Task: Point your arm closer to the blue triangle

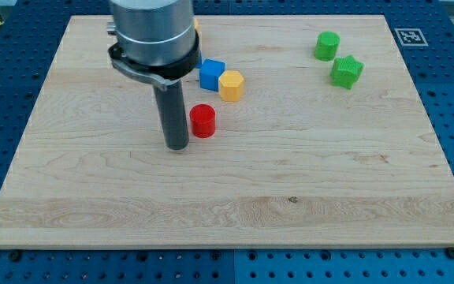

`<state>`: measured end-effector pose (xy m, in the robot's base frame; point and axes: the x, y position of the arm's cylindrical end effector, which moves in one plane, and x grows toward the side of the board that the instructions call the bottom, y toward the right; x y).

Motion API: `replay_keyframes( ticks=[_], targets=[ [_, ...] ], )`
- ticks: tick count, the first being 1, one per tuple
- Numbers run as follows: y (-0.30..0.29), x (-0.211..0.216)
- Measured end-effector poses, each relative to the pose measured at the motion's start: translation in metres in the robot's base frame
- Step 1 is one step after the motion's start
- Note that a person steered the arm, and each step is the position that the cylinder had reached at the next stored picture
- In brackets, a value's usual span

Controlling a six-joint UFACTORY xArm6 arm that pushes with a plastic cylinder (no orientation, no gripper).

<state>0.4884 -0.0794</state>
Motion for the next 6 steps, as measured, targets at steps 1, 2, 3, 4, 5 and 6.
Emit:
replay_keyframes(
  ticks=[1, 2, 3, 4, 5, 6],
  targets=[
    [-0.008, 0.026],
    [-0.072, 0.000],
    [-0.130, -0.071],
    [-0.138, -0.136],
    [-0.098, -0.150],
    [-0.048, -0.150]
  ],
)
